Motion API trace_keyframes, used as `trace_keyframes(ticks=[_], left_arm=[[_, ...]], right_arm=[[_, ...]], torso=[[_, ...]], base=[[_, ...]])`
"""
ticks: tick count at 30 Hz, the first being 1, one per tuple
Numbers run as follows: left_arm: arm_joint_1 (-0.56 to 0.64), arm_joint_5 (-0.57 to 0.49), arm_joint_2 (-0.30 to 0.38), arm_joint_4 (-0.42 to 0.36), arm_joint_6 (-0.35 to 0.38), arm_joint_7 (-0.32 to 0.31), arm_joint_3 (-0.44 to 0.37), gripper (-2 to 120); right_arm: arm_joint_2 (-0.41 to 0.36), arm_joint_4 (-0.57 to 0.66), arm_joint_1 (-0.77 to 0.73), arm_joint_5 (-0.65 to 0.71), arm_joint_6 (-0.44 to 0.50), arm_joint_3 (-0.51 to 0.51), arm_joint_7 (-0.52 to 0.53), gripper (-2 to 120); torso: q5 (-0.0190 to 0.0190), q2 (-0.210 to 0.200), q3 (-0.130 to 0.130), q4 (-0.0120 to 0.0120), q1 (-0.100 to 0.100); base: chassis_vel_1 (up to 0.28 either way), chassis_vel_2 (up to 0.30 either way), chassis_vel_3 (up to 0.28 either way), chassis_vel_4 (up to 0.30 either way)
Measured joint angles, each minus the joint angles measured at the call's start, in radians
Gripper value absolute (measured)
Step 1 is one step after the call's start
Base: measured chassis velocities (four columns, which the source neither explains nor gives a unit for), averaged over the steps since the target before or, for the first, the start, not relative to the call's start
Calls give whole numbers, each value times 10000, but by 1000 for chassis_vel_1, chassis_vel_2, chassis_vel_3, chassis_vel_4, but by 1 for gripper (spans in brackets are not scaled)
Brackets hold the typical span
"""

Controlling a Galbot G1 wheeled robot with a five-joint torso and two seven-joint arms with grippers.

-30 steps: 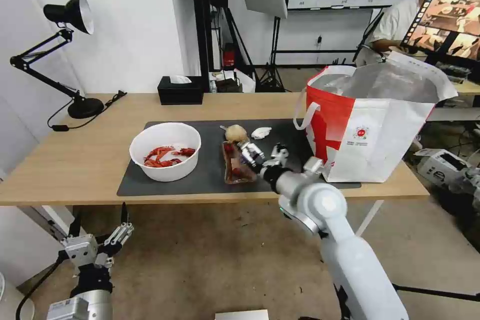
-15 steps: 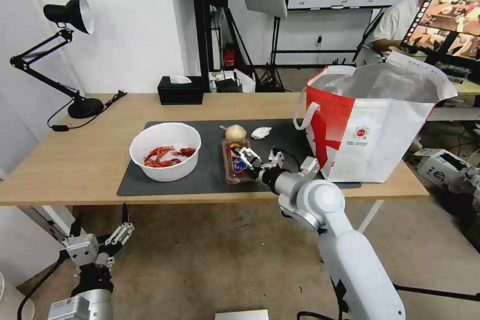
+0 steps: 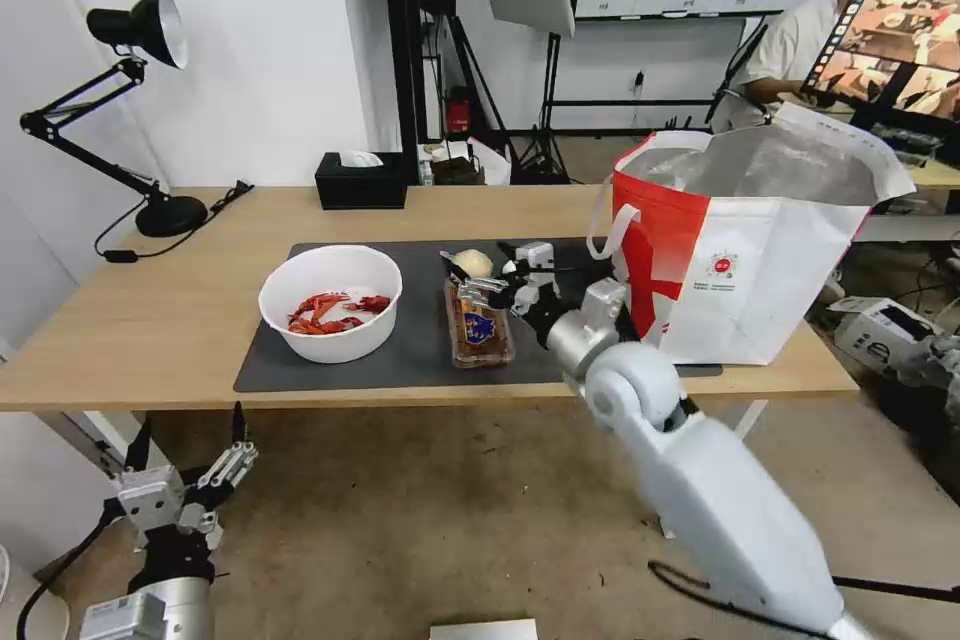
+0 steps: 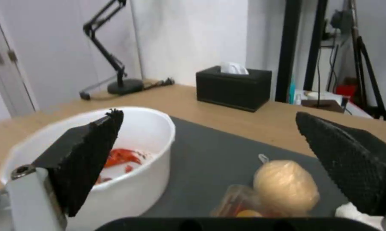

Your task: Pick up the trash from the table and place it into the takeout bag.

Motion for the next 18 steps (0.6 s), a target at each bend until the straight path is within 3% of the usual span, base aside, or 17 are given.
trace_keyframes(ticks=[4,5,10,14,18], left_arm=[[0,-15,18,-14,0,0,-9,100],[-2,-23,36,-22,1,0,-13,100],[20,-56,225,-43,60,-4,-102,100],[27,-164,387,-57,117,-4,-153,100],[55,-215,643,-221,792,2,-33,100]], right_arm=[[-64,-688,560,-182,-4,-389,-386,93],[-64,-1053,808,-332,87,-535,-640,86],[75,-2815,1541,-1621,1432,-963,-2038,68],[99,-3282,1640,-1852,1632,-1118,-2333,57],[148,-3520,1640,-2012,1426,-1235,-2529,40]], torso=[[0,-1,1,1,1],[0,0,0,0,1],[0,-1,1,1,1],[1,-1,1,1,1],[0,0,1,0,1]], base=[[0,0,0,0],[0,0,0,0],[0,0,0,0],[0,0,0,0],[0,0,0,0]])
